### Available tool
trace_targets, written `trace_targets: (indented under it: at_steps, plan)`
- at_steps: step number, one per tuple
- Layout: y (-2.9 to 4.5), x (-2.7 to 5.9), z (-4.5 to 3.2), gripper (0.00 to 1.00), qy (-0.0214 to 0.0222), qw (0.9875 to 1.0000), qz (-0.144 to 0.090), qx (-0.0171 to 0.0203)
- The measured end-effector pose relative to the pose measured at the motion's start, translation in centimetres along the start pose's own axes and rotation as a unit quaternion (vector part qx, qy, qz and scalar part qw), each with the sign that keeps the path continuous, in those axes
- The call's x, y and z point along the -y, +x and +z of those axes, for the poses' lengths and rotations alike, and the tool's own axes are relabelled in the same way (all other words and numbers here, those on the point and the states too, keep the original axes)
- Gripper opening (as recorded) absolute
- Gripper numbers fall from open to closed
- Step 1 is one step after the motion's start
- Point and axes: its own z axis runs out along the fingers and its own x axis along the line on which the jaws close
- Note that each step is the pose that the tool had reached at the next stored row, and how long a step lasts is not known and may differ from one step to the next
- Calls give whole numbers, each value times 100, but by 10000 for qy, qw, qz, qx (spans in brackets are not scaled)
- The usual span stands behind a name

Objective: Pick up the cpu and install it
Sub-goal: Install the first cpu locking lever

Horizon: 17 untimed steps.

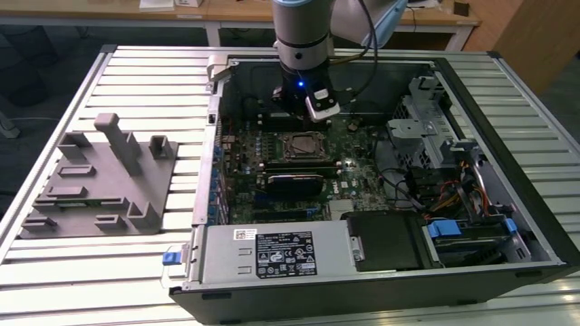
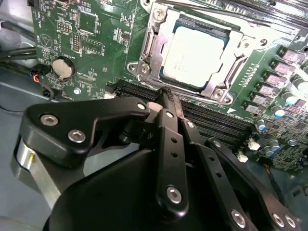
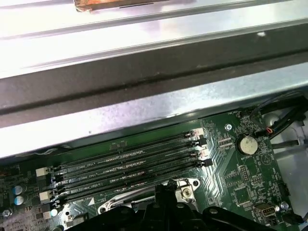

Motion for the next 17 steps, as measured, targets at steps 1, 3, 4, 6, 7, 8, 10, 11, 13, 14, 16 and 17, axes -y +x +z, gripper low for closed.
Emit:
trace_targets:
  at_steps: [1,3,4,6,7,8,10,11,13,14,16,17]
  plan:
    - [0,0,0,11,0,10000,0,0]
    - [0,0,0,11,15,10000,-1,-6]
    - [-1,0,-1,11,86,10000,-2,-43]
    - [-1,0,0,11,238,9996,-2,-128]
    - [-1,0,0,11,313,9994,-3,-166]
    - [-1,1,0,11,339,9993,-3,-184]
    - [-8,3,0,11,345,9992,0,-204]
    - [-15,2,1,11,350,9991,2,-219]
    - [-37,-1,4,11,393,9989,3,-272]
    - [-45,-3,5,11,449,9985,-1,-304]
    - [-52,-4,7,11,615,9975,-16,-348]
    - [-54,-5,7,11,711,9968,-28,-361]
